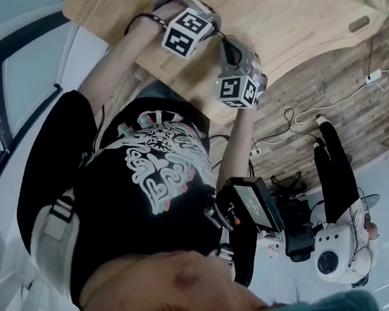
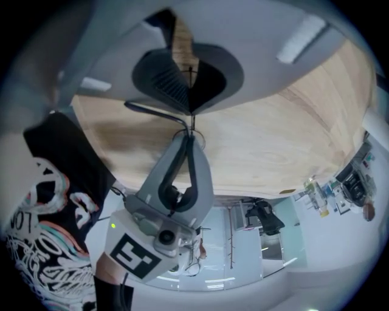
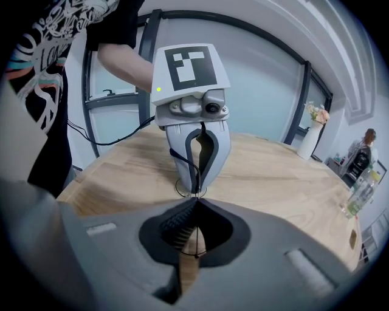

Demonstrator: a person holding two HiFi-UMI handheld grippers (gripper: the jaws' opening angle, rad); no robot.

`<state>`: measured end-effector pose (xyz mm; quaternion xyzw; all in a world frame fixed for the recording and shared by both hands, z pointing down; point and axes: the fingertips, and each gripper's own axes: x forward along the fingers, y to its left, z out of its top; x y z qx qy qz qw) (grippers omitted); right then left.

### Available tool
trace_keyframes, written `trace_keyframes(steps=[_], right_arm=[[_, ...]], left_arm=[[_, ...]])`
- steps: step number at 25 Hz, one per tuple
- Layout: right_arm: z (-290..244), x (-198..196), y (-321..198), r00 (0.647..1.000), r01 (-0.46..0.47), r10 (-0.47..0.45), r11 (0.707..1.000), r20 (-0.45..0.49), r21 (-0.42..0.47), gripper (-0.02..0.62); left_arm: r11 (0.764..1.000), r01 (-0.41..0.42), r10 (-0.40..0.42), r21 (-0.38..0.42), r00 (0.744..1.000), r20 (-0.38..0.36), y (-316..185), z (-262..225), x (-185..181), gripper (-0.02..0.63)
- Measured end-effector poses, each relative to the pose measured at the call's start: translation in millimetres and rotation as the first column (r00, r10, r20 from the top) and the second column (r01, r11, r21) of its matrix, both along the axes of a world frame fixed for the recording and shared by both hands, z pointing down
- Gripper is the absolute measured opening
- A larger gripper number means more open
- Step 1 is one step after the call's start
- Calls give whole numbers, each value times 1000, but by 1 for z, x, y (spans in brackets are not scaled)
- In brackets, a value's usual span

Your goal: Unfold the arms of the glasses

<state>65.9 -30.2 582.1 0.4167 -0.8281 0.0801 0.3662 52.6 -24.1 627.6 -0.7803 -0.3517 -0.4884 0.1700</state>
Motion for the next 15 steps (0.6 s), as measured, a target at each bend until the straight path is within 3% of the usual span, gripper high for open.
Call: trace_keyframes(steps=[6, 15], right_arm=[[-2, 2, 1, 999, -30, 30, 999, 17, 14, 0], [-16, 10, -1, 985, -117, 108, 991, 132, 65, -2]], left_arm=[[997, 53, -54, -52, 998, -21, 0, -5, 1, -6], [967, 193, -201, -165, 979, -36, -6, -12, -5, -6]])
